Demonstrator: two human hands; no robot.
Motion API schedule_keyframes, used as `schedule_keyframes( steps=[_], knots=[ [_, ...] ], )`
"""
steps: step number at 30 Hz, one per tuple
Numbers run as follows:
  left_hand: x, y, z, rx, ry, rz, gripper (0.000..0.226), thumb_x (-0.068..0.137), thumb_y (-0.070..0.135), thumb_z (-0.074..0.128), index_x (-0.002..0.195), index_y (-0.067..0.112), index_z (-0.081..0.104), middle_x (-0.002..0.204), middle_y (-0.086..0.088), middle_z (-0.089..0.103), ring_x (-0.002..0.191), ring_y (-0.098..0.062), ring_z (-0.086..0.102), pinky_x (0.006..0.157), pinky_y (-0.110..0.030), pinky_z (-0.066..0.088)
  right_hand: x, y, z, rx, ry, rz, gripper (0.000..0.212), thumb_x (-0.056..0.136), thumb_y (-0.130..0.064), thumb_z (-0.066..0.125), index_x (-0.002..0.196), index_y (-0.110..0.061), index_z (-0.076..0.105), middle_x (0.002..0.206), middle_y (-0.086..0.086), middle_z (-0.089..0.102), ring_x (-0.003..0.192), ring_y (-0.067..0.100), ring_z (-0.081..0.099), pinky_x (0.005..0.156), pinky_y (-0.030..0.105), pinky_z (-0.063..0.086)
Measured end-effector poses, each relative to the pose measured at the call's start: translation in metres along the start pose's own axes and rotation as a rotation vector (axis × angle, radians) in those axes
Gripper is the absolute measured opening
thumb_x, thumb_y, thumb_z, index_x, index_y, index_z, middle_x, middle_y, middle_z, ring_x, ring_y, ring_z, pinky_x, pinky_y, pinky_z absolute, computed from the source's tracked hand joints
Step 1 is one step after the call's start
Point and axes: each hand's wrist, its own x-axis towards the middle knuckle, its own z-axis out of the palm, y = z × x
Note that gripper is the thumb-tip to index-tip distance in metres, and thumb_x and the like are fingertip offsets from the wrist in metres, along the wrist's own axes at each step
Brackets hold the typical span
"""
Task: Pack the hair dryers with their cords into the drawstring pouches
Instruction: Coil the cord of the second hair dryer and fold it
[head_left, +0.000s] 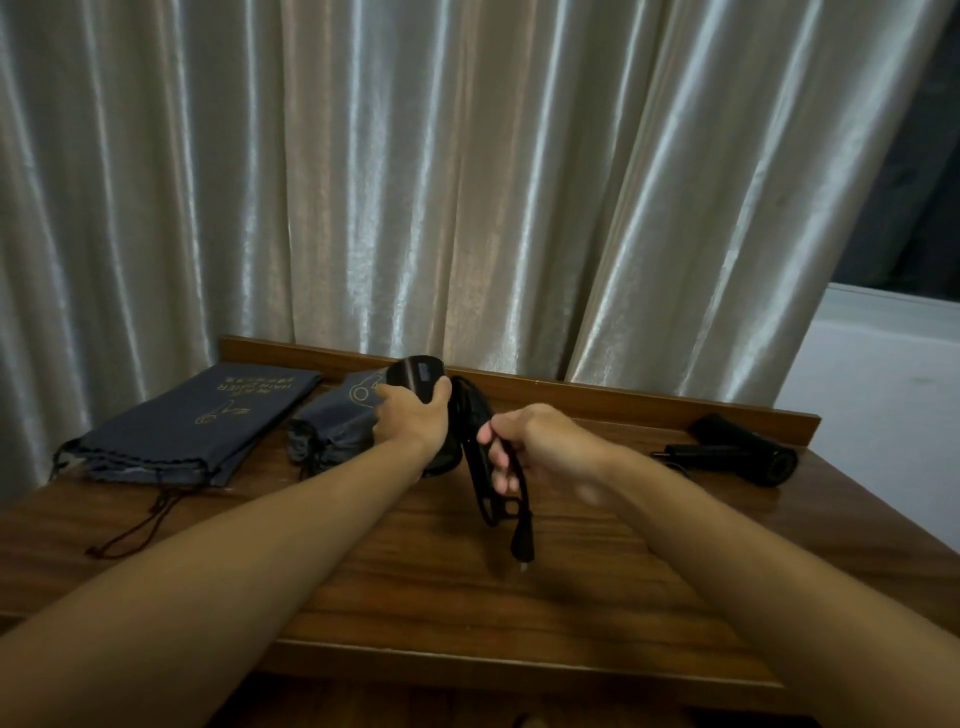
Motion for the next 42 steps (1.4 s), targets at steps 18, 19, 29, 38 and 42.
schedule_keyframes(
  steps=[18, 19, 29, 38, 42],
  knots=[
    [-0.008, -0.015, 0.005, -1.026, -0.197, -0.519, 0.058, 0.095, 0.056, 0.043, 0.132, 0.013, 0.052, 0.116, -0.017, 0.066, 0.104, -0.035, 0.064, 0.096, -0.05, 0.051, -0.016, 0.077, 0.052, -0.193, 0.267, -0.205, 0.045, 0.099, -0.048, 0.049, 0.08, -0.01, 0.064, 0.067, -0.001, 0.063, 0.064, 0.012, 0.061, 0.071, 0.028, 0.049],
    [-0.006, -0.019, 0.001, -1.029, -0.26, -0.513, 0.061, 0.095, 0.059, 0.04, 0.132, 0.013, 0.053, 0.119, -0.017, 0.065, 0.107, -0.035, 0.063, 0.098, -0.05, 0.049, -0.015, 0.078, 0.048, -0.199, 0.292, -0.201, 0.047, 0.097, -0.05, 0.051, 0.078, -0.009, 0.063, 0.065, -0.002, 0.062, 0.062, 0.011, 0.059, 0.067, 0.028, 0.048],
    [0.01, -0.046, -0.036, -0.948, -0.664, -0.437, 0.074, 0.072, 0.072, 0.064, 0.114, 0.012, 0.067, 0.105, -0.019, 0.073, 0.089, -0.035, 0.072, 0.064, -0.042, 0.06, -0.024, 0.07, 0.002, -0.114, 0.234, -0.104, 0.024, 0.101, -0.029, 0.052, 0.097, -0.015, 0.072, 0.076, -0.015, 0.064, 0.072, 0.001, 0.058, 0.068, 0.017, 0.044],
    [0.005, -0.056, -0.035, -1.076, -0.757, -0.424, 0.069, 0.067, 0.07, 0.064, 0.09, 0.007, 0.08, 0.095, -0.014, 0.073, 0.079, -0.026, 0.071, 0.077, -0.038, 0.058, -0.02, 0.087, 0.016, 0.572, 0.267, 0.174, 0.033, 0.075, -0.027, 0.082, 0.096, -0.008, 0.066, 0.076, 0.003, 0.065, 0.055, 0.007, 0.049, 0.048, 0.015, 0.041],
    [-0.001, -0.056, -0.031, -1.098, -0.738, -0.447, 0.067, 0.066, 0.068, 0.067, 0.091, 0.008, 0.08, 0.099, -0.014, 0.073, 0.081, -0.026, 0.072, 0.079, -0.039, 0.056, -0.015, 0.079, 0.027, 1.352, 0.406, 0.165, 0.048, 0.064, 0.003, 0.081, 0.108, -0.003, 0.065, 0.074, 0.011, 0.068, 0.053, 0.007, 0.052, 0.041, 0.012, 0.04]
  ],
)
